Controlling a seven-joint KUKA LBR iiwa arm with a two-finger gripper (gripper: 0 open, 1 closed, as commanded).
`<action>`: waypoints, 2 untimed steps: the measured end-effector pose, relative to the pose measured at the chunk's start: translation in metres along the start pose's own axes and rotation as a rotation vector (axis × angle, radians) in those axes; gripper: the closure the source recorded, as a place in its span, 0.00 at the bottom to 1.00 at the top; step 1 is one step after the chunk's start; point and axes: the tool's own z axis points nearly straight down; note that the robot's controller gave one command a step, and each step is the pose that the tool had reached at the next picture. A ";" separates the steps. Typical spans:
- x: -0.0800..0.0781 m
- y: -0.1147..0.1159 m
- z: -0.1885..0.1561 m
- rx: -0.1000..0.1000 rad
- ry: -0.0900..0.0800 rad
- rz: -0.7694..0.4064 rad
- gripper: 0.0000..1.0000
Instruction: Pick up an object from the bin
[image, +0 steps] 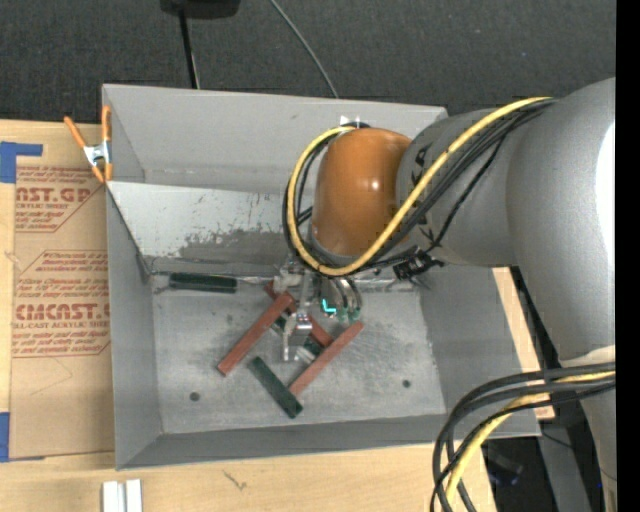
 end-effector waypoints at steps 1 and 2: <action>-0.002 0.000 -0.004 0.000 -0.007 0.001 0.00; -0.014 0.010 0.050 -0.001 -0.019 -0.258 1.00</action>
Offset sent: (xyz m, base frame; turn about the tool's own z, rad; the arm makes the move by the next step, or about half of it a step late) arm 0.0090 0.0078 -0.0558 -0.2583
